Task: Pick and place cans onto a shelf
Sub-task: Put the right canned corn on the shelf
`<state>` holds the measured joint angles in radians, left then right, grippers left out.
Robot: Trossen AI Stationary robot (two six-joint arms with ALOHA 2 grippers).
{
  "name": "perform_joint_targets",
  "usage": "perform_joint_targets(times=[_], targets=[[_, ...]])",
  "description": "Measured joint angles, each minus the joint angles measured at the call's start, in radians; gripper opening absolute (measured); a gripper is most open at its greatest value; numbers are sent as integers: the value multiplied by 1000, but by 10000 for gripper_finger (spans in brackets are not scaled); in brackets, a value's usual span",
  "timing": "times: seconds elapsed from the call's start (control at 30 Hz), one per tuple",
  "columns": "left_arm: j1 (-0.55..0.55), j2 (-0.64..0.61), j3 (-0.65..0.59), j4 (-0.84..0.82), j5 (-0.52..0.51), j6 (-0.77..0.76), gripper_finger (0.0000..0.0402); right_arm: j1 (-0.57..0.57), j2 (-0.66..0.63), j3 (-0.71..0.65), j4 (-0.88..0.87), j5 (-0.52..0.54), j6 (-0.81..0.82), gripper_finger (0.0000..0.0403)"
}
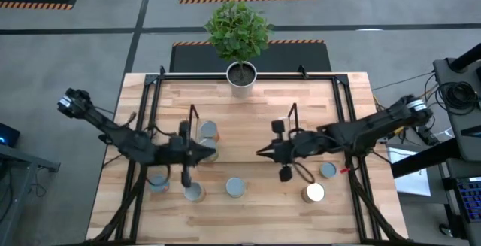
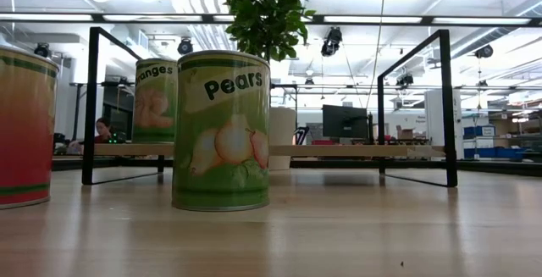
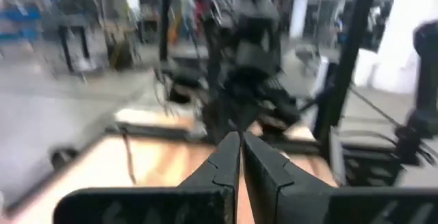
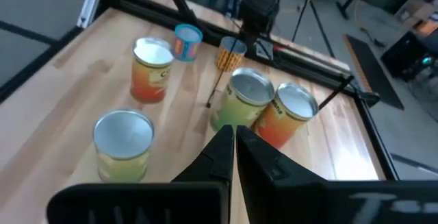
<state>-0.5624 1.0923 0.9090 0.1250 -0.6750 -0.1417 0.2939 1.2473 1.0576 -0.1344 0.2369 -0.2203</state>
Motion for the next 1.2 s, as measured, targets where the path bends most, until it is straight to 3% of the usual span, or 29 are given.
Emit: perform_joint_targets(times=[0.07,0.17,0.3,0.4,0.5,0.6,0.93,1.07,1.2], targets=[[-15,60,94,-178,0,-164,1,3,-40,-37,15,1,0,9],[-34,156,260,-578,51,-518,1,3,-94,-81,34,2,-5,9],[-52,318,460,-1118,218,-1046,1,3,-150,-137,63,1,-10,9],[-74,427,530,-1342,364,-1311,1,3,-177,-165,72,1,-16,9],[-87,490,535,-1346,536,-1450,1,3,-191,-180,97,0,-33,9],[-107,515,525,-1280,608,-1560,0,3,-202,-180,109,0,-52,9],[-229,539,453,-1240,518,-2031,0,3,-228,-181,87,-2,-71,9],[-231,539,452,-1251,474,-2050,3,3,-231,-181,77,-5,-81,9],[-219,539,455,-1253,430,-2033,36,3,-232,-181,78,-5,-87,9]])
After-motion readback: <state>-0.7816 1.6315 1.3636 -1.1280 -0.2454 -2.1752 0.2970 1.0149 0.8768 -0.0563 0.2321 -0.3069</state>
